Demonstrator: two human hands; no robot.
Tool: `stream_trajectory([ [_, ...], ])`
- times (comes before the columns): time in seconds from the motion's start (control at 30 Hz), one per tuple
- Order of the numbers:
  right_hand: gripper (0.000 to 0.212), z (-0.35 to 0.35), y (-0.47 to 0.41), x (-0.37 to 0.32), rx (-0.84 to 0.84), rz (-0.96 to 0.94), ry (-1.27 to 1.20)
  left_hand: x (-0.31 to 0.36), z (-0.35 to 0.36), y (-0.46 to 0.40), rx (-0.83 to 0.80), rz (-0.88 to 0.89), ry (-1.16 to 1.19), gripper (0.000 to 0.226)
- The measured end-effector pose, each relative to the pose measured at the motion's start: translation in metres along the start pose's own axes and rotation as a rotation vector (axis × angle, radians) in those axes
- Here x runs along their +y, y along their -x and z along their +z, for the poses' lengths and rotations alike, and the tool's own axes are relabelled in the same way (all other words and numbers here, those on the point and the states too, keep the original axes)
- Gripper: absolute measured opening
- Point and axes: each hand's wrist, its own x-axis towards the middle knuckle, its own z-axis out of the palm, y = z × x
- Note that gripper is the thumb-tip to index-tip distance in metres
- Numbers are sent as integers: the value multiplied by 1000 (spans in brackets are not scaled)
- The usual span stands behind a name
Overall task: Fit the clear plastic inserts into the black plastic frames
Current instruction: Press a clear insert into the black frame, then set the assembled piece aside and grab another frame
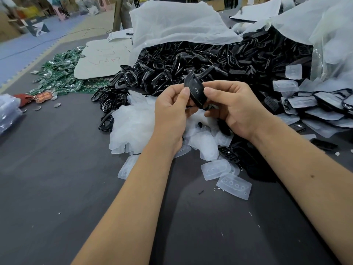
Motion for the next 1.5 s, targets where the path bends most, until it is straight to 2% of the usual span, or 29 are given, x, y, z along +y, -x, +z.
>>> stream_trajectory([
  [0.17, 26, 3, 0, 2, 27, -22, 25, 0, 0, 2, -37, -4, 16, 21],
  [0.33, 25, 0, 0, 2, -3, -20, 40, 0, 1, 3, 0, -1, 70, 16],
  [0.53, 24, -3, 0, 2, -32, -22, 61, 4, 1, 3, 27, -21, 123, 23],
  [0.67, 19, -8, 1, 1, -42, -38, 85, 4, -1, 4, -22, -59, 174, 20],
  [0.83, 15, -12, 6, -6, -33, -39, 140, 3, -4, 2, -105, -29, 127, 18],
  [0.9, 21, -14, 8, -12, -20, -78, 268, 2, -4, 3, -123, 32, 9, 16],
  [1.0, 20, -22, 15, -28, 10, -171, 645, 1, 0, 5, -155, 215, -337, 25],
  [1.13, 25, -36, 36, -52, -13, -204, 969, 4, 12, 12, -233, 323, -509, 24],
  [1.27, 37, -67, 68, -81, 87, -225, 1193, 15, 62, 27, -339, 546, -673, 15],
  [1.4, 43, -96, 87, -98, 375, -236, 1378, 20, 129, 32, -400, 677, -841, 9],
  [1.5, 49, -105, 97, -97, 572, -219, 1324, 18, 171, 39, -336, 768, -854, 18],
])
